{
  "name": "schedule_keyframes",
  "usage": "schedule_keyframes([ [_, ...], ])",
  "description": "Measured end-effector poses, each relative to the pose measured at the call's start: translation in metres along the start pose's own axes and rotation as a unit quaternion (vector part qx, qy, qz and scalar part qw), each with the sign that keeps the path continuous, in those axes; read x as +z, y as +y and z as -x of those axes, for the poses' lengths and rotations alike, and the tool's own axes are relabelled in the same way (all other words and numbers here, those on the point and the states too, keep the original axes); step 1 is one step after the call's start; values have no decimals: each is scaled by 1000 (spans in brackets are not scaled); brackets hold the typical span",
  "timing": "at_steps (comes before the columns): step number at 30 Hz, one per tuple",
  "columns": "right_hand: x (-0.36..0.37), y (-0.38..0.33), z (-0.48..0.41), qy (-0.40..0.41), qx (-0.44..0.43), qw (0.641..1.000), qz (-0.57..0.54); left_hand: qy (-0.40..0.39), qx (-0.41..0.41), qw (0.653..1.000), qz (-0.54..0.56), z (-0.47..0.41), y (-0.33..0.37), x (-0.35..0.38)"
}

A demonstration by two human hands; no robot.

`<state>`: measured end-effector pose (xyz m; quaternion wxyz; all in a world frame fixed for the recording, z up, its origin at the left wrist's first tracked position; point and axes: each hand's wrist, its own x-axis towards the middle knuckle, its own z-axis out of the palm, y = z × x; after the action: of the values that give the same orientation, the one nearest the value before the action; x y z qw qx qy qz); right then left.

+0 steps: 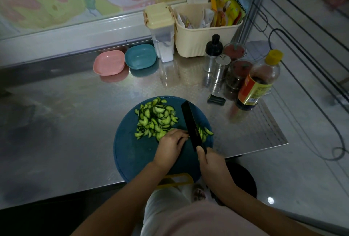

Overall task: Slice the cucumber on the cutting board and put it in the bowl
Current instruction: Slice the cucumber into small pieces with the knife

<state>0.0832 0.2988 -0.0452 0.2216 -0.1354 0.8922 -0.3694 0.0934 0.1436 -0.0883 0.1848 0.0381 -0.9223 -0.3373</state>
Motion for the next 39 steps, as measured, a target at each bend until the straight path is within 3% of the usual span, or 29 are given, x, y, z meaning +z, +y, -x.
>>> schedule_keyframes([
  [16, 4, -9, -6, -21, 0, 995, 102, 3, -4, 1000, -8, 1, -2, 3],
  [29, 5, -1, -1, -6, 19, 1000, -1, 11, -35, 999, -20, 4, 3, 1],
  [39, 5, -3, 2, -5, 18, 999, 45, -4, -57, 998, -24, 3, 3, -1],
])
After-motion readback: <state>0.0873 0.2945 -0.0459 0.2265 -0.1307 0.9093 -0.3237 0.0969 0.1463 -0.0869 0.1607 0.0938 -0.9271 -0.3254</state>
